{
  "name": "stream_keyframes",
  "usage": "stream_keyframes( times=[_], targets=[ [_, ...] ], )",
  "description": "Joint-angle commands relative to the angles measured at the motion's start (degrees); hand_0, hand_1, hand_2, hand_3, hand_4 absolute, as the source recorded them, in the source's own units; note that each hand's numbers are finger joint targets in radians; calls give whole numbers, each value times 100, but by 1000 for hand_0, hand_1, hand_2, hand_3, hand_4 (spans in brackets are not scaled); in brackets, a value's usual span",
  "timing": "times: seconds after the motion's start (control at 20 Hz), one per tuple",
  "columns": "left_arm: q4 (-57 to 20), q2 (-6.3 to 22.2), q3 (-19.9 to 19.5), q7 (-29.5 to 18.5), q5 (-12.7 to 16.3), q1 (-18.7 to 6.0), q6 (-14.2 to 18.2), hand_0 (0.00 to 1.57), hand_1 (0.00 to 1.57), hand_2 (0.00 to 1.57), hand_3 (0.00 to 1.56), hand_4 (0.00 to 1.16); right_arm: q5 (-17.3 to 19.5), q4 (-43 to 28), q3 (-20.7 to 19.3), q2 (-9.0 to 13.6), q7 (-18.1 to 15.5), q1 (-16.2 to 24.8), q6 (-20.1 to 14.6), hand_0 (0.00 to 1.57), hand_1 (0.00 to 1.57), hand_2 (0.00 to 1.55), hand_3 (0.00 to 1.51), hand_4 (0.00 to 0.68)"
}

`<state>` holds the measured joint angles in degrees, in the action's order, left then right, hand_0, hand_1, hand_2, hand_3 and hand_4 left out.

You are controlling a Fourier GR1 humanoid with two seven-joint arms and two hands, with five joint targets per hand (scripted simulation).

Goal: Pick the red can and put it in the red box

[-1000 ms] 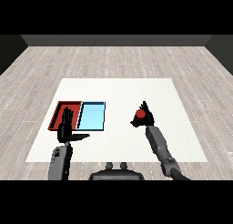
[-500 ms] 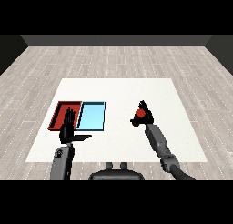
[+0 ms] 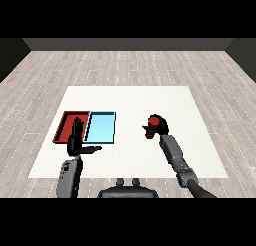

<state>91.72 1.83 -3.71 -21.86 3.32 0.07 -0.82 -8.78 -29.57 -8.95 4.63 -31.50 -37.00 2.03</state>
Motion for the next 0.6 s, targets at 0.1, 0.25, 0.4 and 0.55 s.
stream_keyframes(
  times=[0.1,0.25,0.4,0.55],
  targets=[
    [46,-4,87,20,-115,76,50,0,0,0,0,0,198,-279,158,1,-124,150,-115,1459,1459,1452,1421,643],
    [208,44,87,9,-21,176,-89,0,0,0,0,0,321,-403,232,-54,-292,250,-288,1472,1472,1457,1419,652],
    [254,28,151,167,58,212,-183,0,0,0,0,0,144,-1126,233,-87,294,228,-314,1457,1457,1445,1410,659],
    [-405,-3,129,-262,-163,99,-121,0,0,0,0,0,133,-2301,446,-87,770,683,-405,1434,1434,1440,1403,656]
  ],
)
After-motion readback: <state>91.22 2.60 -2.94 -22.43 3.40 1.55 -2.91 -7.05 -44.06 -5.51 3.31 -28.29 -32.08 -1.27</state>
